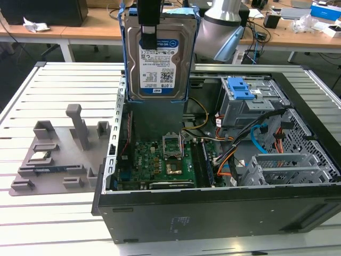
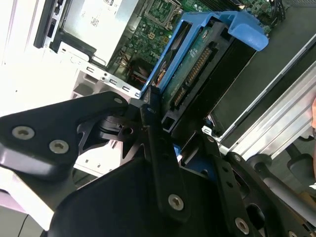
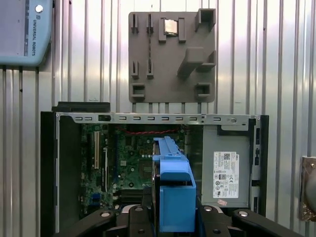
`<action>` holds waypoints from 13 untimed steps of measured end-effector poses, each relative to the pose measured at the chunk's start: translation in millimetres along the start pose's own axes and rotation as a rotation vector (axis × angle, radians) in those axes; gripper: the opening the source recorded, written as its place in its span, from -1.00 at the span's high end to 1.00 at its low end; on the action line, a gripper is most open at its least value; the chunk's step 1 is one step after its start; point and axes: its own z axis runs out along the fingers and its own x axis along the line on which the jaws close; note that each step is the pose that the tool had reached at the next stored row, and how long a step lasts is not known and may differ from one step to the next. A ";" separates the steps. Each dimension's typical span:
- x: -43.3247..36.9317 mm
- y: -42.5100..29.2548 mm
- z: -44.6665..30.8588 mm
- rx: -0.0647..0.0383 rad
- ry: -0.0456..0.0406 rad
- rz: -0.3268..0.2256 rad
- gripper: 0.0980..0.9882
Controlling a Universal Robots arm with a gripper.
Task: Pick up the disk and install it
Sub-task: 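Pick up the disk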
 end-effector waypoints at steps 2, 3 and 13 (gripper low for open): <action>1.4 0.0 0.3 0.000 0.0001 0.000 0.40; 2.0 0.0 0.5 0.000 0.0001 0.000 0.40; 9.9 0.1 1.9 0.000 0.0001 0.000 0.40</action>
